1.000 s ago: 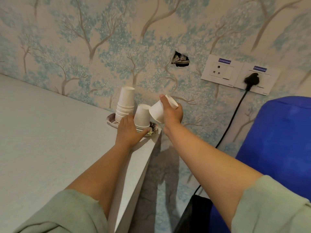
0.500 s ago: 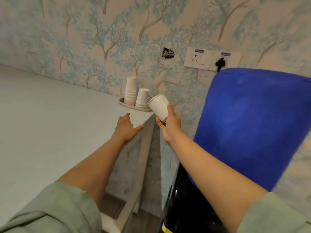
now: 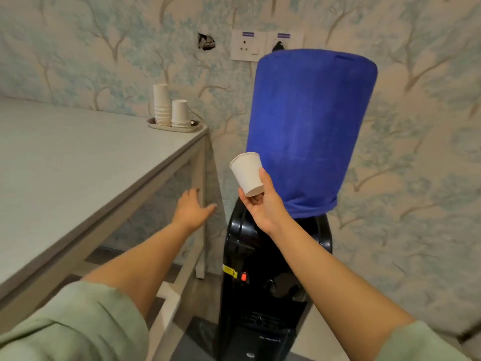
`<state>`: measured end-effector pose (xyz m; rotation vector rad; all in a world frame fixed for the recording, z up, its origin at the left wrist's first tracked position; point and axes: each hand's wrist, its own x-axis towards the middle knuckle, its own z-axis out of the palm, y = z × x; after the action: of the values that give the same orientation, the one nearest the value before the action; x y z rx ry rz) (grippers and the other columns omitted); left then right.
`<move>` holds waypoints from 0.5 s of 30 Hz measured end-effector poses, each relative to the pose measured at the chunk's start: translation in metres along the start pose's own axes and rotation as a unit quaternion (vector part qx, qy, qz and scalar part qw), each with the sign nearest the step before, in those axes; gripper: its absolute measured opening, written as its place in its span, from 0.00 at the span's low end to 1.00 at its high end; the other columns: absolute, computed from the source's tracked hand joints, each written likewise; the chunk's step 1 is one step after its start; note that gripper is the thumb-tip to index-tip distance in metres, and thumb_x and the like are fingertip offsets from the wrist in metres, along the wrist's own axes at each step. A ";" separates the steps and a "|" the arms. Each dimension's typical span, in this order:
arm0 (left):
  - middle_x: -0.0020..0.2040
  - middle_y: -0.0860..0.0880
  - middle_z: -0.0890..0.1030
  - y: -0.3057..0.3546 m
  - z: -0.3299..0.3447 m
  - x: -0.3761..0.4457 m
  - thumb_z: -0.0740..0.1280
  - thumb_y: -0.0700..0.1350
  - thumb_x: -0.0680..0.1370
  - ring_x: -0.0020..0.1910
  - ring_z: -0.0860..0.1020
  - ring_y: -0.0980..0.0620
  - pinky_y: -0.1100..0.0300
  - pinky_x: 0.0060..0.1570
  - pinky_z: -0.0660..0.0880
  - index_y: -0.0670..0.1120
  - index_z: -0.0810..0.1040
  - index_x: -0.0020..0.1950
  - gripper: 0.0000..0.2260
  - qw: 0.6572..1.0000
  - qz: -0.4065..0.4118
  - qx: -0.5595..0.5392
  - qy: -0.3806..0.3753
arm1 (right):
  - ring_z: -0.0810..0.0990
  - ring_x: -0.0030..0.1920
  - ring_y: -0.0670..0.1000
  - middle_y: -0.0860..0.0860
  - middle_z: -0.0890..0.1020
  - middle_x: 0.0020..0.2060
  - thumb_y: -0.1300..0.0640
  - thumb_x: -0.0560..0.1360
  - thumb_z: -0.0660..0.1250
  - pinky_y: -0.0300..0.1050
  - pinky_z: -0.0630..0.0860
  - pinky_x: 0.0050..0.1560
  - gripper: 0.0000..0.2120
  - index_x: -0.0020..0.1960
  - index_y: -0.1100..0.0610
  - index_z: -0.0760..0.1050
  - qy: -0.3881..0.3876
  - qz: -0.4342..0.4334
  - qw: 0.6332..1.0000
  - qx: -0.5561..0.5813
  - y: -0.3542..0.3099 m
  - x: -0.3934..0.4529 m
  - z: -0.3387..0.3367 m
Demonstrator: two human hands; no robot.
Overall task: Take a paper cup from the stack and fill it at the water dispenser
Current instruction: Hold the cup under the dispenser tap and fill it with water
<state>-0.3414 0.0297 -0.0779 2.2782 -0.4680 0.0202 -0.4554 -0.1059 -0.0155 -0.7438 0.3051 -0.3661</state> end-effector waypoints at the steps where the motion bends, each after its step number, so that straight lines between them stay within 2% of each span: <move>1: 0.70 0.36 0.67 -0.002 0.016 -0.012 0.71 0.52 0.71 0.69 0.65 0.39 0.49 0.67 0.64 0.39 0.63 0.70 0.33 0.999 0.012 0.021 -0.031 | 0.77 0.50 0.51 0.55 0.78 0.52 0.50 0.73 0.67 0.43 0.77 0.47 0.13 0.53 0.56 0.73 0.004 -0.002 1.000 0.000 -0.001 -0.008 -0.017; 5: 0.74 0.38 0.60 -0.008 0.072 -0.048 0.71 0.54 0.69 0.72 0.60 0.41 0.49 0.70 0.61 0.42 0.58 0.73 0.38 0.979 0.076 0.125 -0.144 | 0.77 0.45 0.50 0.54 0.80 0.48 0.50 0.73 0.65 0.40 0.73 0.43 0.12 0.53 0.55 0.75 0.053 -0.027 0.998 -0.006 0.002 -0.039 -0.084; 8: 0.77 0.39 0.50 -0.011 0.109 -0.067 0.71 0.56 0.68 0.76 0.51 0.42 0.47 0.73 0.55 0.46 0.51 0.75 0.43 0.954 0.118 0.195 -0.194 | 0.79 0.46 0.50 0.54 0.81 0.47 0.53 0.71 0.66 0.40 0.78 0.42 0.12 0.51 0.57 0.76 0.092 -0.028 0.995 0.027 0.019 -0.065 -0.133; 11: 0.77 0.39 0.43 -0.009 0.137 -0.079 0.71 0.55 0.68 0.76 0.45 0.42 0.45 0.73 0.49 0.48 0.44 0.76 0.46 0.935 0.172 0.236 -0.202 | 0.79 0.49 0.53 0.56 0.80 0.50 0.59 0.68 0.67 0.44 0.80 0.48 0.21 0.59 0.61 0.70 0.121 -0.007 0.992 0.031 0.043 -0.086 -0.173; 13: 0.77 0.39 0.41 -0.006 0.150 -0.084 0.72 0.55 0.67 0.76 0.41 0.41 0.44 0.73 0.46 0.49 0.41 0.76 0.49 0.924 0.205 0.257 -0.196 | 0.78 0.53 0.55 0.58 0.77 0.55 0.66 0.69 0.66 0.48 0.79 0.51 0.24 0.64 0.60 0.64 0.148 0.006 0.989 0.009 0.060 -0.095 -0.195; 15: 0.77 0.38 0.40 -0.003 0.157 -0.086 0.72 0.54 0.67 0.75 0.39 0.40 0.43 0.72 0.43 0.48 0.39 0.75 0.50 0.914 0.235 0.281 -0.177 | 0.76 0.58 0.58 0.60 0.73 0.59 0.69 0.69 0.65 0.54 0.78 0.54 0.27 0.66 0.58 0.63 0.155 0.021 0.987 -0.029 0.072 -0.099 -0.207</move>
<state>-0.4406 -0.0524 -0.2015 2.6718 -1.3422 -0.0201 -0.6104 -0.1382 -0.1967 -0.7360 0.6259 -0.4353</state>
